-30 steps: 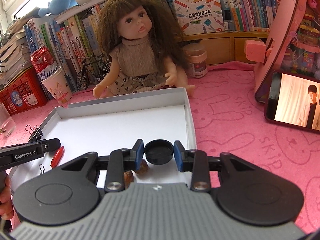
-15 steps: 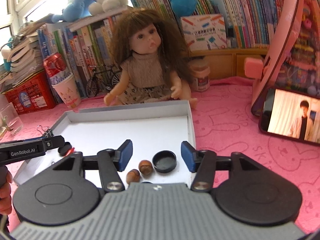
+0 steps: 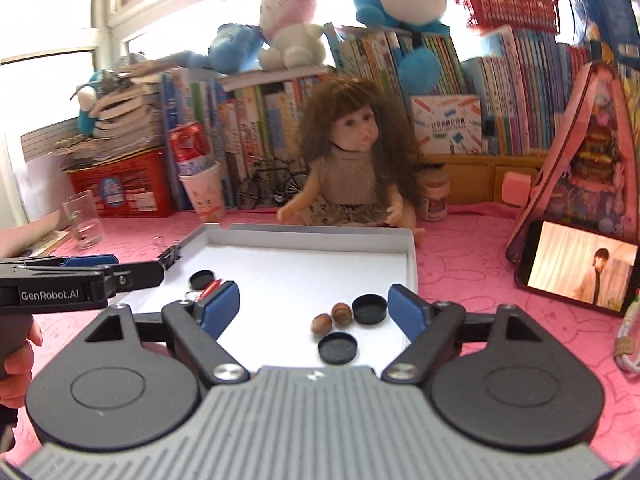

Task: Organize rigid objects
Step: 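Withdraw both tools from the tray toward the remaining objects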

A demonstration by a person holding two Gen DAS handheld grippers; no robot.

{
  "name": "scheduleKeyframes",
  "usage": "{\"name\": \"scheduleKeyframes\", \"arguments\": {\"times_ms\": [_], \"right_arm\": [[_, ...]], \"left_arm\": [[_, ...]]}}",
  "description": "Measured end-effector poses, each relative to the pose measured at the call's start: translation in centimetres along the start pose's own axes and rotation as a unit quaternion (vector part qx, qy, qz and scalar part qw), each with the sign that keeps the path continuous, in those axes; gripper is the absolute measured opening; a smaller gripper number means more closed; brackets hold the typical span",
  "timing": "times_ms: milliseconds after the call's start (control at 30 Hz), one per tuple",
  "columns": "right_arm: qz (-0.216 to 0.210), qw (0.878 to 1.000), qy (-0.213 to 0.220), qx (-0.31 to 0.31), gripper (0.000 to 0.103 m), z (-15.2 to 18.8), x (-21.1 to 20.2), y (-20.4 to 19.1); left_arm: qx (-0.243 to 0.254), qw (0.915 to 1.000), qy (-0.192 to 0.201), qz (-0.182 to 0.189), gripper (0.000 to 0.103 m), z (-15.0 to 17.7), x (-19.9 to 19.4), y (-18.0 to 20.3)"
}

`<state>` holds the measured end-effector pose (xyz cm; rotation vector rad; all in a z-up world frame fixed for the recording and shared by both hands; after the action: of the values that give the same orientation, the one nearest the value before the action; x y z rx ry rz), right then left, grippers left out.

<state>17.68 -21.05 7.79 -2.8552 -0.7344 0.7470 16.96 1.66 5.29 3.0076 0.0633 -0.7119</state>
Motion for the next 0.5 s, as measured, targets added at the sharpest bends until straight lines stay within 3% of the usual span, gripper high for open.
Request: {"name": "scheduleKeyframes", "arguments": {"times_ms": [500], "right_arm": [[-0.019, 0.999, 0.015, -0.047, 0.097, 6.2, -6.8, -3.2]], "left_arm": [[0.04, 0.9986, 0.015, 0.032, 0.078, 6.9, -8.5, 0.0]]}}
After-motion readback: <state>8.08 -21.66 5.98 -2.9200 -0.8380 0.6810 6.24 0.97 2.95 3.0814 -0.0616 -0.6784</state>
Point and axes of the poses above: each gripper's, at about its wrist camera, not at the fingertips, and x roughly the way its jaws point, y to its right, z to its underside, the point moved 2 cm from there along x, roughly the way its jaws point, and after that the axes turned 12 degrees about -z, right-handed, at the moved point
